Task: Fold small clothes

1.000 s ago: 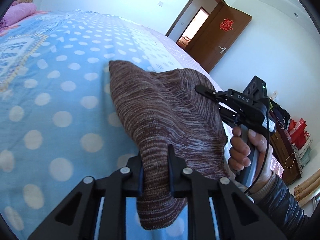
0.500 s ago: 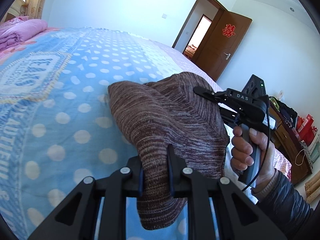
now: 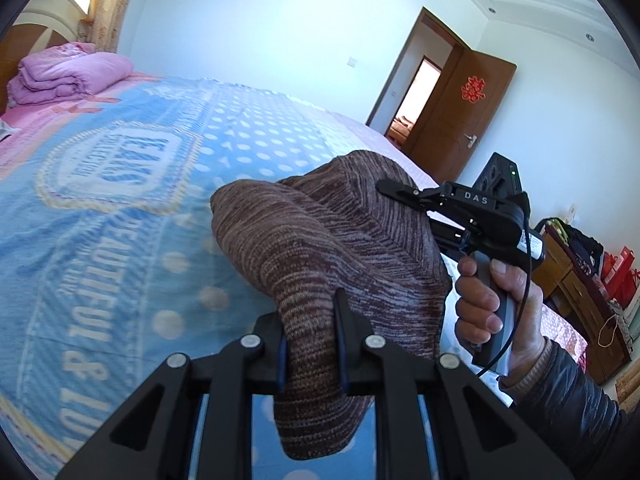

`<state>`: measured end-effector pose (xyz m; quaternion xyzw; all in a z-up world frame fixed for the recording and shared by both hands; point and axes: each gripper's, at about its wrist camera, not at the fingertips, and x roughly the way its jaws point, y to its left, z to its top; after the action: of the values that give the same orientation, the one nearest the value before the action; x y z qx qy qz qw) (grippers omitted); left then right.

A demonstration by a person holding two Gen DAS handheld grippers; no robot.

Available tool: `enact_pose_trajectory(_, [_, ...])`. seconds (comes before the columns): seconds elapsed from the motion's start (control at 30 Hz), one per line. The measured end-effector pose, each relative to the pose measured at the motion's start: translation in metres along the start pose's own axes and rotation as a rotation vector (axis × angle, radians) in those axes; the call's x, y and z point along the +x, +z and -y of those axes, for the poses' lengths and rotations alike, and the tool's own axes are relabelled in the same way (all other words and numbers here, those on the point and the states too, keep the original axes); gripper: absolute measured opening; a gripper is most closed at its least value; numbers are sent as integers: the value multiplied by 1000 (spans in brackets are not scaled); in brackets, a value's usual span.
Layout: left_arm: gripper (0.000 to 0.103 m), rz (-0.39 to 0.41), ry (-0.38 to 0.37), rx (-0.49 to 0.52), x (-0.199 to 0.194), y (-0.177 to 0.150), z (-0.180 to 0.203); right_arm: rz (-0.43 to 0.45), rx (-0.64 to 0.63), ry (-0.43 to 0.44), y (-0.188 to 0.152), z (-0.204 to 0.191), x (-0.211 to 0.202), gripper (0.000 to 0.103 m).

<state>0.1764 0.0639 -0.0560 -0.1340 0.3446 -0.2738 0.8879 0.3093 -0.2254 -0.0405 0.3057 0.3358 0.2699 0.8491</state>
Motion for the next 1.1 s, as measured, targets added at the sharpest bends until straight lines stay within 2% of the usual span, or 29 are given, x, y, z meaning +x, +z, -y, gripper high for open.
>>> enact_pose_trajectory(0.3, [19,60,59,-30,-38,-6,-36,-56,-47,73,-11,-48,43,19])
enact_pose_trajectory(0.53, [19,41,131,-48,-54,-31,-61,-135,-89,91,-29,-70,90,19])
enact_pose_trajectory(0.77, [19,-49,181,-91,-38,-67,-83,-210,-90,35,-58,-59,129,19])
enact_pose_trajectory(0.9, [21,-86,203,-65,-29,-79,-81,-226,-66,-27,-62,-45,140,19])
enact_pose_trajectory(1.1, [22,-92,224,2,-35,-77,-66,-254,-63,-99,-65,-28,151,19])
